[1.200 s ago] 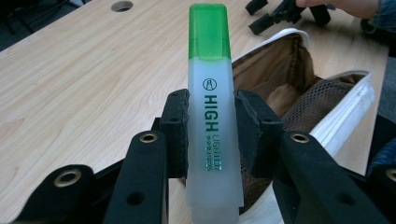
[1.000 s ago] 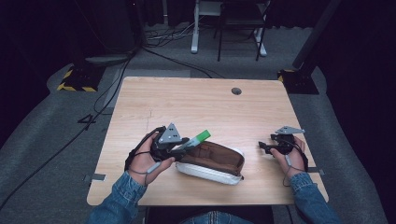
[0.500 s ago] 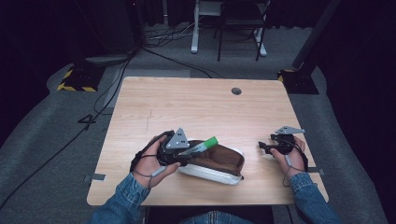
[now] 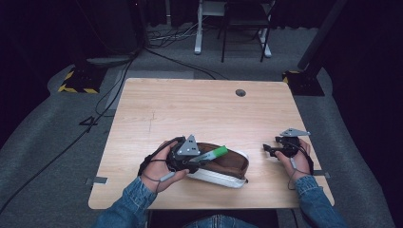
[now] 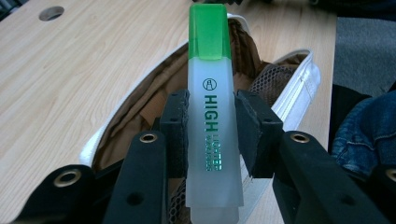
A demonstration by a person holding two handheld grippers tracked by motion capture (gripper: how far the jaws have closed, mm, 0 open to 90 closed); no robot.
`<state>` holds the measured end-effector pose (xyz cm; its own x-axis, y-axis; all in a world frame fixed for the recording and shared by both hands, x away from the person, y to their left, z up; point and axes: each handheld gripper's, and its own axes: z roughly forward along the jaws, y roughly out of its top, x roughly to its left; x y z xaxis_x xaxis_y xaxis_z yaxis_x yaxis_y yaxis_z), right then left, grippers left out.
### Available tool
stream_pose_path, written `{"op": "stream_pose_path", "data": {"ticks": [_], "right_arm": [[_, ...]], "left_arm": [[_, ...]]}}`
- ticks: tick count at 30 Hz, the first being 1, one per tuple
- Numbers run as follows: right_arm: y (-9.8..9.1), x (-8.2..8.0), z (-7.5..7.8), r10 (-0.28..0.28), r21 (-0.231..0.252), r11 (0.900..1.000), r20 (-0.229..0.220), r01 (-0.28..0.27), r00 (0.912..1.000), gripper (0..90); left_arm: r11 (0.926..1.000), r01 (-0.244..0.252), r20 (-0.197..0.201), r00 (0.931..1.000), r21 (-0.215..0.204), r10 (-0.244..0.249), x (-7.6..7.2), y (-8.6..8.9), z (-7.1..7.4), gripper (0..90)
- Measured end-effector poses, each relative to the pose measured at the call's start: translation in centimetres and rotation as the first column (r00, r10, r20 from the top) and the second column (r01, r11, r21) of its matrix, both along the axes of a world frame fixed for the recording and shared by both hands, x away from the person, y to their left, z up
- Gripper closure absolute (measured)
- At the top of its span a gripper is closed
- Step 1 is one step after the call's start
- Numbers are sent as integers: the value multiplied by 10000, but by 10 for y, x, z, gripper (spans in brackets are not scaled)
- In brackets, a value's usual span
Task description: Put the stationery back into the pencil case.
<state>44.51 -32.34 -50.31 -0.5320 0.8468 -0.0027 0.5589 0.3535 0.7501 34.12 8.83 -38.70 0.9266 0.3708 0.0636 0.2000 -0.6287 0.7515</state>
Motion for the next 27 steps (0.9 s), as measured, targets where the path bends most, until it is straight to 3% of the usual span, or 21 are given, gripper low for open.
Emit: {"op": "stream_pose_path", "data": {"ticks": [9,15,22,27], "right_arm": [[0,0,0,24,8,10000,7,-24,10000,275],[1,-1,0,50,9,10000,17,-50,10000,275],[1,-3,0,95,4,10000,4,-95,10000,275],[0,-5,0,105,6,9999,17,-105,9999,276]], "left_arm": [[9983,517,-104,9986,276,-514,0,-9,-4,658],[9944,805,93,9966,685,-813,2,-14,-3,659],[9919,1009,159,9946,767,-1024,8,-19,-5,659],[9835,1540,229,9874,954,-1569,15,-23,-6,659]]}}
